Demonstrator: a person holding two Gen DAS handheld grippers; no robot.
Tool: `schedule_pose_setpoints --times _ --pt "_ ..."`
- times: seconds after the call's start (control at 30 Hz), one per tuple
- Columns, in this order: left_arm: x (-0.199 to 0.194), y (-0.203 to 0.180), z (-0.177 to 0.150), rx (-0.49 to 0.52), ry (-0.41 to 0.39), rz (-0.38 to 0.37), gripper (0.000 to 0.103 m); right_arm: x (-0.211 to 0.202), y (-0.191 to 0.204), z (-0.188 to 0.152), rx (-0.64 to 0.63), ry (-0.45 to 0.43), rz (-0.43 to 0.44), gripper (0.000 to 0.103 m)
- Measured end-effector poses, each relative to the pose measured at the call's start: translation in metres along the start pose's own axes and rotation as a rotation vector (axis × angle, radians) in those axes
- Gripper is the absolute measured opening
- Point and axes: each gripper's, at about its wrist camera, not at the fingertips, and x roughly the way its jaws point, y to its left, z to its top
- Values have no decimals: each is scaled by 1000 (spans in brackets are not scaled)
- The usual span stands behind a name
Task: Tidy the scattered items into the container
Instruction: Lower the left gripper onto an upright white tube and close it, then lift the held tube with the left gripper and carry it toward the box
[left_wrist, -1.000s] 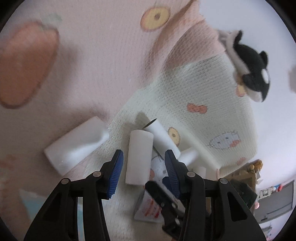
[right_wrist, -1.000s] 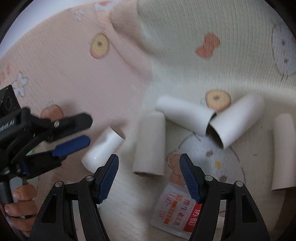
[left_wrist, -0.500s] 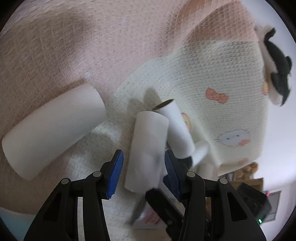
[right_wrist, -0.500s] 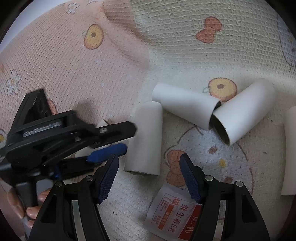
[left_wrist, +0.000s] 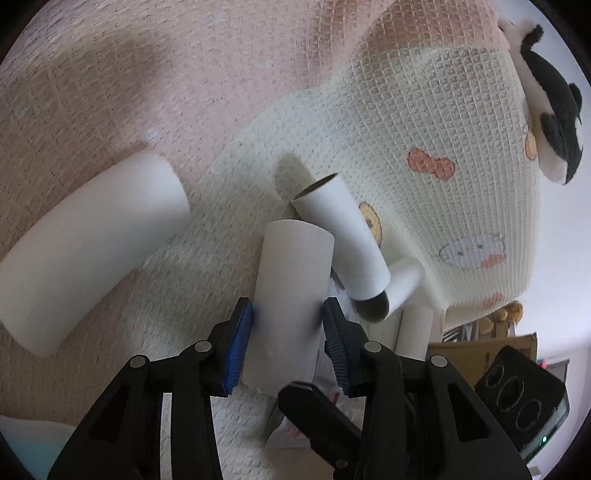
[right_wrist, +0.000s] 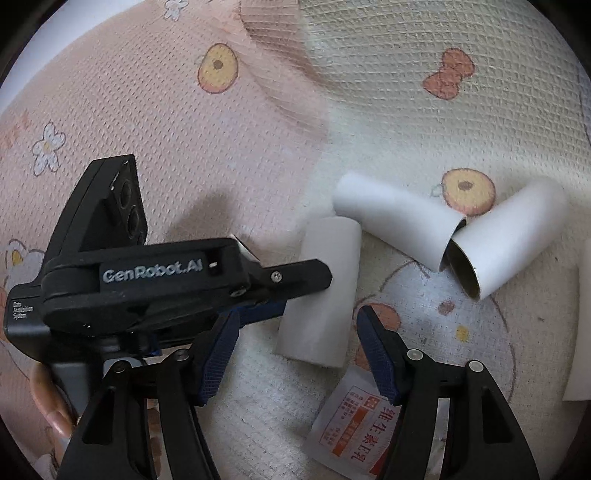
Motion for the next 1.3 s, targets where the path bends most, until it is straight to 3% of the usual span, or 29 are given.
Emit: schedule_pose_setpoints --times 0.13,0.17,0.3,0.43,0.6,0.8,1.07,1.2,1.3 --pt "-7 1 -5 22 5 27 43 9 1 -3 -6 53 -1 41" --pt "-11 4 -7 32 4 43 43 12 2 -5 -17 65 3 40" --pt "-24 13 -15 62 8 90 42 15 15 -9 -74 77 23 39" --pt "-36 25 -23 45 39 90 37 18 23 -9 -100 110 26 39" --pt "-40 20 -26 85 63 103 36 24 21 -10 -81 159 48 39" --pt "-31 22 -26 65 64 108 40 32 11 -10 -33 183 66 40" --pt "-32 14 -31 80 26 82 40 37 8 -6 -17 194 67 41" --pt "-49 -4 -35 151 -33 70 40 19 23 -6 -72 111 39 40" --pt "-67 -20 -39 214 -91 95 40 8 29 1 -63 75 68 40"
